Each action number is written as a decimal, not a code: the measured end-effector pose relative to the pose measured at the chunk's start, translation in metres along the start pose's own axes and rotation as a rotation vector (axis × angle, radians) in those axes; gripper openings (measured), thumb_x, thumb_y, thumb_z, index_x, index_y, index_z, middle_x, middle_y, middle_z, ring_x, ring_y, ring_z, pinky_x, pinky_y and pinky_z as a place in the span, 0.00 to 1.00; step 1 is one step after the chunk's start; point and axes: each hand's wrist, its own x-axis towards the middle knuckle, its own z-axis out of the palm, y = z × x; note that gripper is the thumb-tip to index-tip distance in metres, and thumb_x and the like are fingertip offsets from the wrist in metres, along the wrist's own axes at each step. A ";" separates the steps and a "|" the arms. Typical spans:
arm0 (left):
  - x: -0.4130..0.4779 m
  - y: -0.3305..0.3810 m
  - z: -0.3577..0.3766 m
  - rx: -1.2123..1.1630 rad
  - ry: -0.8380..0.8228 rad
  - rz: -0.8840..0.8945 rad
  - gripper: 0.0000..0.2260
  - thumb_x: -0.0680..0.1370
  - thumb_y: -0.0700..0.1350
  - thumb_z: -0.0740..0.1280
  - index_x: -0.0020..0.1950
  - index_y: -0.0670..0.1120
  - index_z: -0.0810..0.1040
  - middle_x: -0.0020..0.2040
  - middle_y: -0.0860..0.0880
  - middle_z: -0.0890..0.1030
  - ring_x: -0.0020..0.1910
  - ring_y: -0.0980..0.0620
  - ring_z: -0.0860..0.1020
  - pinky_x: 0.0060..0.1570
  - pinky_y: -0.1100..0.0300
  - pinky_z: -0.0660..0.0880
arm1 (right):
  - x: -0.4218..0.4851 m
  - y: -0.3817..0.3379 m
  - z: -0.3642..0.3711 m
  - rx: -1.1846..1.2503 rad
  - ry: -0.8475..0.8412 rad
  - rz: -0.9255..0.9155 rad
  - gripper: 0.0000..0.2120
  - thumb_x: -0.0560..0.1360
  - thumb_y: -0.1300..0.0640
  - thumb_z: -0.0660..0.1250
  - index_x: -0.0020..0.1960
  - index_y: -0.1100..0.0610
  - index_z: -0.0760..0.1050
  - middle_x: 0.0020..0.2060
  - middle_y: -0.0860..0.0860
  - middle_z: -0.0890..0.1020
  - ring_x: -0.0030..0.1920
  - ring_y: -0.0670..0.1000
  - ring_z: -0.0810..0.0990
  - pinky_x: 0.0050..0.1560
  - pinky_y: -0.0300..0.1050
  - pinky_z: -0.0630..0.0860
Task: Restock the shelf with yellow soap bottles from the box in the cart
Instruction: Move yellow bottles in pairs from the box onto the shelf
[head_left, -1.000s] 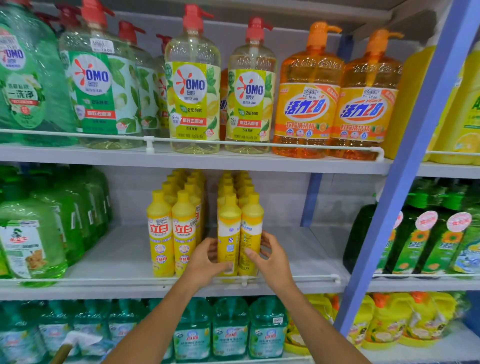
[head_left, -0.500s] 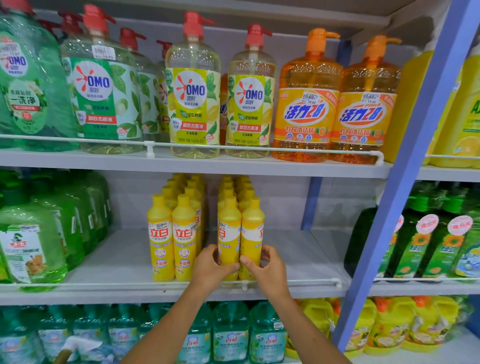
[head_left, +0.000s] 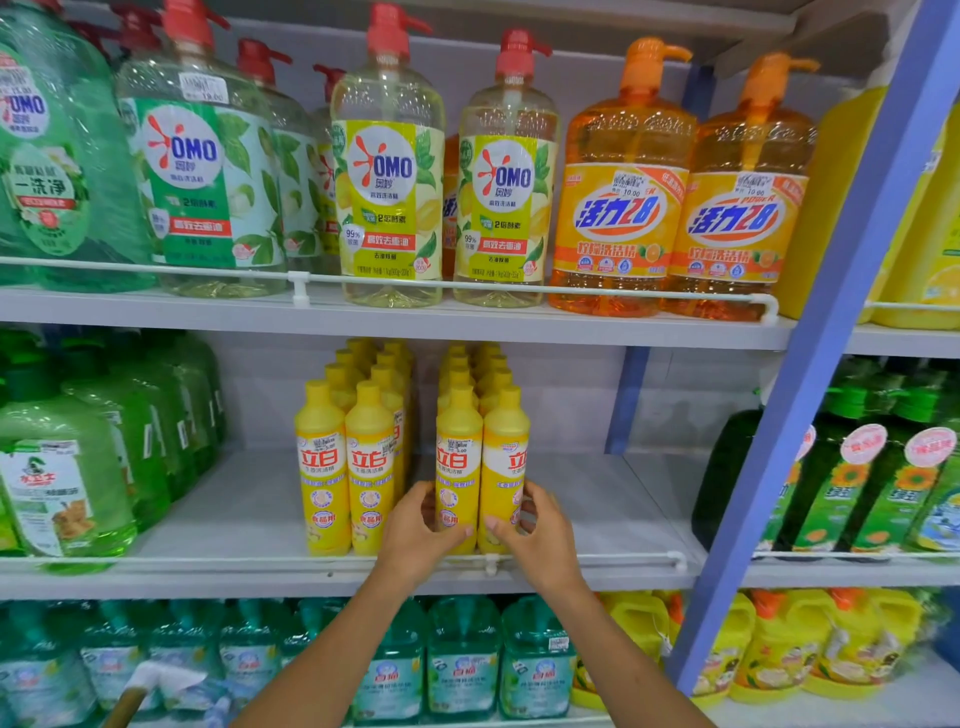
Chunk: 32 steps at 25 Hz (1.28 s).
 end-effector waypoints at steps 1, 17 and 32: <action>-0.001 -0.001 -0.001 -0.017 -0.011 0.004 0.25 0.66 0.45 0.82 0.60 0.47 0.78 0.51 0.53 0.84 0.51 0.56 0.82 0.54 0.52 0.82 | 0.000 0.001 -0.001 0.000 -0.029 0.005 0.28 0.69 0.50 0.80 0.65 0.49 0.74 0.57 0.47 0.82 0.57 0.45 0.82 0.60 0.49 0.81; -0.005 -0.006 0.007 0.006 0.125 0.042 0.23 0.68 0.46 0.81 0.59 0.48 0.77 0.51 0.54 0.83 0.49 0.58 0.82 0.50 0.58 0.82 | -0.011 -0.005 0.006 -0.049 0.050 -0.014 0.23 0.70 0.50 0.79 0.62 0.49 0.77 0.55 0.46 0.84 0.54 0.43 0.82 0.54 0.33 0.78; -0.012 0.002 0.014 0.011 0.210 0.019 0.20 0.68 0.45 0.82 0.54 0.48 0.77 0.47 0.55 0.83 0.46 0.60 0.81 0.47 0.61 0.80 | -0.015 -0.015 0.004 -0.128 0.045 0.017 0.20 0.68 0.46 0.79 0.58 0.50 0.82 0.47 0.41 0.86 0.46 0.39 0.84 0.51 0.36 0.80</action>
